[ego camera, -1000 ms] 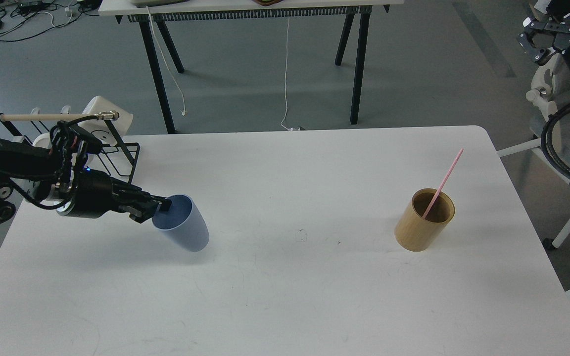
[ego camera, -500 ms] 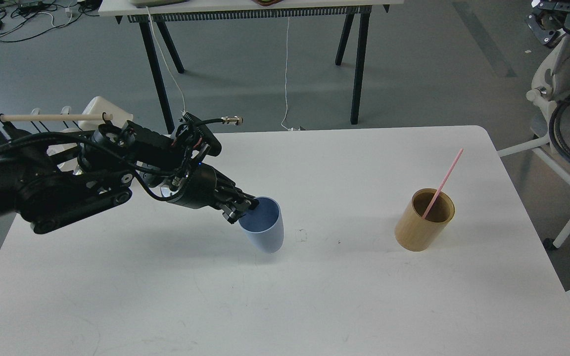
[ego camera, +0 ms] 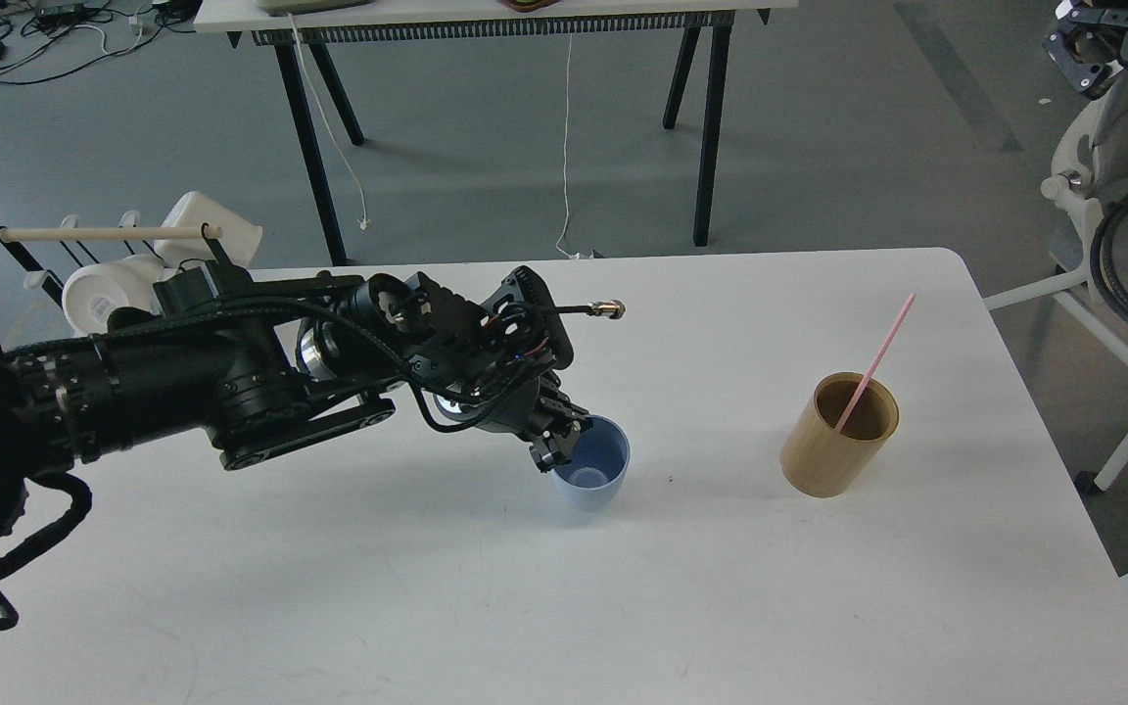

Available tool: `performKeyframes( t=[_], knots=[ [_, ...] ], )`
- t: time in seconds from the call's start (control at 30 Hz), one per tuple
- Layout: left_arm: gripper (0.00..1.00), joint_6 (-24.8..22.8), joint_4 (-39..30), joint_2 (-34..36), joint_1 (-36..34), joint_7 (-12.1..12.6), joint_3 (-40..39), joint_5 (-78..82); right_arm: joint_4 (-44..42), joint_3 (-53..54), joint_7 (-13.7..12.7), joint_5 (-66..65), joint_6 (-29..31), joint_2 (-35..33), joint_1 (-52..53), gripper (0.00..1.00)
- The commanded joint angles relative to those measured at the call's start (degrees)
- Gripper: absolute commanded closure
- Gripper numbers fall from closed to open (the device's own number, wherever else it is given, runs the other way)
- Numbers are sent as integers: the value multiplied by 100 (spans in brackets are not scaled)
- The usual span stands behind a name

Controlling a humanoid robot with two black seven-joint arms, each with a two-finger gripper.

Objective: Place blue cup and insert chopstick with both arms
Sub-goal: 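Release the blue cup and lift the left gripper away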

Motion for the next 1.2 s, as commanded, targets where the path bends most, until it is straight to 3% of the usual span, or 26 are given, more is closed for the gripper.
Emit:
performKeyframes(
  t=[0.0,0.2,0.4,0.57,0.6,0.63,0.7,0.73,1.03,1.17],
  knots=[
    [92,0,11,-72,39,5,-13,-7,0,6,1,-1,0,-4,-11,1],
    [86,0,151,-37,39,-22,-30,-42,8,-3,1,-1,0,5,-29,1],
    [61,0,195,33,48,-57,-144,-156,8,6,1,-1,0,-4,-64,1],
    [53,0,178,130,109,-74,-653,-516,26,6,1,-10,0,-66,-82,1],
    [48,0,178,174,109,-66,-889,-665,35,6,-8,-10,0,-92,-82,1],
    [38,0,187,200,118,-22,-1188,-875,52,-3,-8,-19,0,-144,-82,1],
    [6,0,239,192,205,5,-1812,-1358,87,-11,-8,-19,0,-258,-82,1],
    [0,0,318,200,310,5,-2198,-1656,105,-46,-8,-19,0,-320,-82,1],
    [0,0,1450,227,408,-136,-4124,-3817,754,-372,10,-27,0,-988,-494,1],
    [0,0,1970,157,364,-127,-4346,-5619,879,-486,10,-54,-32,-1173,-635,1]
  ],
)
